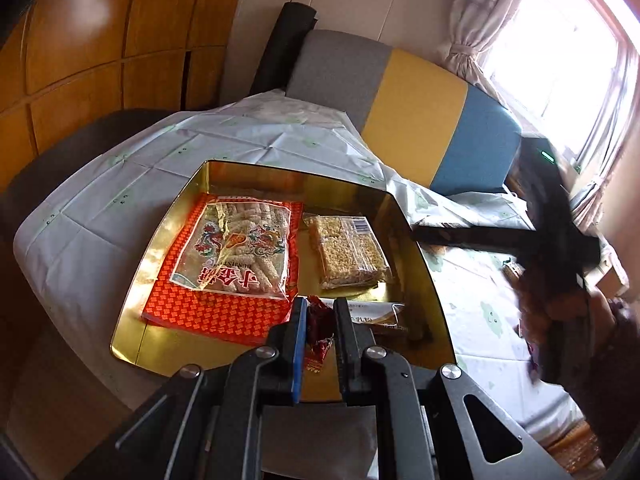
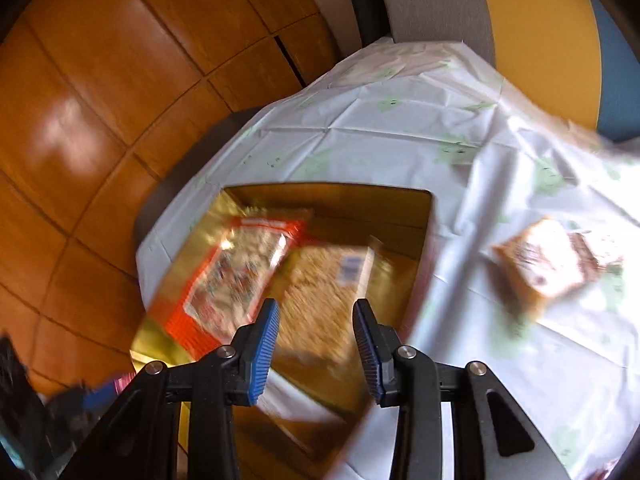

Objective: Organize snacks
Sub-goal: 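Carry the candy bag with the right tool into the tin and release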

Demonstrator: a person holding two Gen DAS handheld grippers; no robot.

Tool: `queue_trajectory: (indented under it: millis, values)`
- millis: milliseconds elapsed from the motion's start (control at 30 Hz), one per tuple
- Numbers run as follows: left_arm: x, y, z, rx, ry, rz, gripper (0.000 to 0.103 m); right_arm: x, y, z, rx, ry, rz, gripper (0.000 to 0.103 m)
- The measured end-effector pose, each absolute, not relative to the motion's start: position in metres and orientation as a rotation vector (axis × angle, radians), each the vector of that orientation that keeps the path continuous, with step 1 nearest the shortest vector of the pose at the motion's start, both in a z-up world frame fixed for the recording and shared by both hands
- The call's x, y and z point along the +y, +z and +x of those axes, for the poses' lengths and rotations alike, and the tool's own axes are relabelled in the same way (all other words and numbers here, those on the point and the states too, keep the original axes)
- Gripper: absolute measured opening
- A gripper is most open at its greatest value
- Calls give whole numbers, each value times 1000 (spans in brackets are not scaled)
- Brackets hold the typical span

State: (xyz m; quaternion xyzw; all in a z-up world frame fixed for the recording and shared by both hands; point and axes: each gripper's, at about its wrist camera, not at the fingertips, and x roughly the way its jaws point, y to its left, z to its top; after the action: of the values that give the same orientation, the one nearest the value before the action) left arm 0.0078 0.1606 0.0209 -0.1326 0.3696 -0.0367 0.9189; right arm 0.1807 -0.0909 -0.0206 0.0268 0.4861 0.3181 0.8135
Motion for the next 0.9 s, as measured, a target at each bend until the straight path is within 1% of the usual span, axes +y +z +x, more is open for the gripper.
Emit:
queue_trajectory:
  millis: [200,533,667,800,900]
  values:
    - [156,20,13,761,-72,-272,13,-126,-19,143,1010,690,-101,41]
    - [134,25,30,750,-36,-201,13,-213,-6,97,999,546,-170,41]
    - [121,27,43,752,8,-148,13,-248,-3,97,985,467,-139,41]
    - [110,25,57,771,49,-105,14,-283,-6,100,972,401,-46,41]
    - [106,21,65,793,83,-87,14,-299,-11,109,990,341,-6,41]
